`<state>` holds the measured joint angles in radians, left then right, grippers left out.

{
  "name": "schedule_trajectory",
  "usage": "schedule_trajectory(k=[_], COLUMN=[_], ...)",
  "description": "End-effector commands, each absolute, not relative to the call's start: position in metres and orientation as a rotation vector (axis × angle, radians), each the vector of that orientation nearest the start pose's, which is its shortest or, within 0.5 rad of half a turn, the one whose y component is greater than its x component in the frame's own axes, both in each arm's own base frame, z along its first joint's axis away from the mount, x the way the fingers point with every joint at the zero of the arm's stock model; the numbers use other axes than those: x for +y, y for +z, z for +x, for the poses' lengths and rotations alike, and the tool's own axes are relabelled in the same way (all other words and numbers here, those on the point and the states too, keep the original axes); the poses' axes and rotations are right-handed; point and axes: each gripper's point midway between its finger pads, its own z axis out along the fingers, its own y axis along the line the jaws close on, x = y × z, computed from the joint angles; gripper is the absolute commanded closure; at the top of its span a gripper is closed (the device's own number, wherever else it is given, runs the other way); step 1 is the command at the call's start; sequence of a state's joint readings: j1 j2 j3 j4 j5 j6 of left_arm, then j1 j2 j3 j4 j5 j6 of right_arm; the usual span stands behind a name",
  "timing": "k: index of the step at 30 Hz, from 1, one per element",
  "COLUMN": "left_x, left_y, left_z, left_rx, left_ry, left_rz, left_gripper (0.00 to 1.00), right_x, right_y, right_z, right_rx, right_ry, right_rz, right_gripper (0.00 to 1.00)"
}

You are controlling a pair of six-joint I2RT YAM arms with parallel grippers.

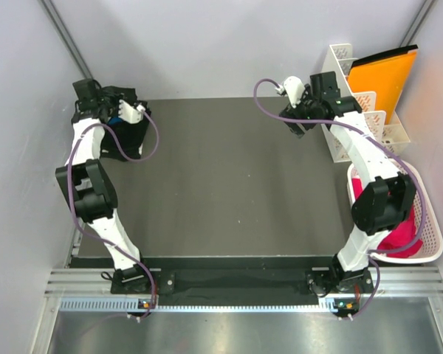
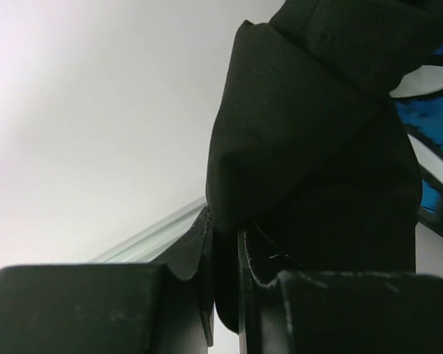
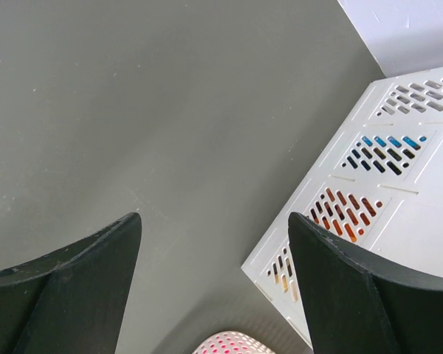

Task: Fold and stack the t-shirts
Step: Neatly place the folded tshirt to the corner

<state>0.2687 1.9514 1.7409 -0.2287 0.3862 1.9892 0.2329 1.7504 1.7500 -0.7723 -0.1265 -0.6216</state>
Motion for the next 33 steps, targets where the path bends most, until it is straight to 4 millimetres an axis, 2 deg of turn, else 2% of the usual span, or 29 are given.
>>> schedule_trajectory(k=[1, 5, 9, 13, 14, 16, 18, 20, 24, 26, 27, 28, 29, 30, 31, 33], left_x=[0.114, 0.114, 0.097, 0.096, 0.096, 0.098, 0.098, 0.103, 0.104, 0.115, 0.115, 0.118, 0.125, 0.123, 0.128, 0.143], left_y=[0.299, 0.295, 0.297, 0.280, 0.268, 0.267, 0.258, 0.256, 0.259, 0.251, 0.259, 0.252, 0.253, 0.257, 0.248, 0.246], left_z=[0.588, 0.589, 0.591, 0.586, 0.583, 0.579, 0.574, 0.572, 0.577, 0.574, 0.576, 0.576, 0.571, 0.573, 0.573, 0.563], left_rx=[0.690, 0.752, 0.801, 0.926, 0.962, 1.031, 1.096, 1.203, 1.301, 1.396, 1.414, 1.453, 1.531, 1.554, 1.607, 1.757], left_ry=[1.361, 1.333, 1.275, 1.259, 1.241, 1.293, 1.292, 1.326, 1.479, 1.566, 1.635, 1.648, 1.698, 1.730, 1.735, 1.803], left_rz=[2.262, 2.308, 2.292, 2.360, 2.373, 2.386, 2.412, 2.362, 2.242, 2.210, 2.142, 2.147, 2.104, 2.045, 2.028, 1.945], left_gripper=[1.00, 1.00, 1.00, 1.00, 1.00, 1.00, 1.00, 1.00, 1.00, 1.00, 1.00, 1.00, 1.00, 1.00, 1.00, 1.00], right_x=[0.101, 0.096, 0.096, 0.094, 0.094, 0.094, 0.093, 0.093, 0.094, 0.096, 0.096, 0.096, 0.096, 0.097, 0.096, 0.096], right_y=[0.276, 0.277, 0.278, 0.282, 0.284, 0.286, 0.289, 0.289, 0.290, 0.289, 0.291, 0.291, 0.291, 0.291, 0.292, 0.290], right_z=[0.449, 0.442, 0.439, 0.438, 0.438, 0.438, 0.438, 0.438, 0.440, 0.441, 0.441, 0.442, 0.443, 0.443, 0.443, 0.442], right_rx=[2.009, 2.010, 2.007, 1.999, 1.996, 1.989, 1.982, 1.983, 1.977, 1.976, 1.974, 1.972, 1.972, 1.972, 1.971, 1.975], right_ry=[-0.063, -0.076, -0.082, -0.094, -0.095, -0.097, -0.106, -0.104, -0.100, -0.094, -0.093, -0.093, -0.093, -0.091, -0.093, -0.090], right_rz=[-0.991, -0.988, -0.986, -0.980, -0.980, -0.978, -0.972, -0.973, -0.971, -0.974, -0.972, -0.971, -0.971, -0.972, -0.971, -0.973], right_gripper=[0.20, 0.20, 0.20, 0.20, 0.20, 0.20, 0.20, 0.20, 0.20, 0.20, 0.20, 0.20, 0.20, 0.20, 0.20, 0.20])
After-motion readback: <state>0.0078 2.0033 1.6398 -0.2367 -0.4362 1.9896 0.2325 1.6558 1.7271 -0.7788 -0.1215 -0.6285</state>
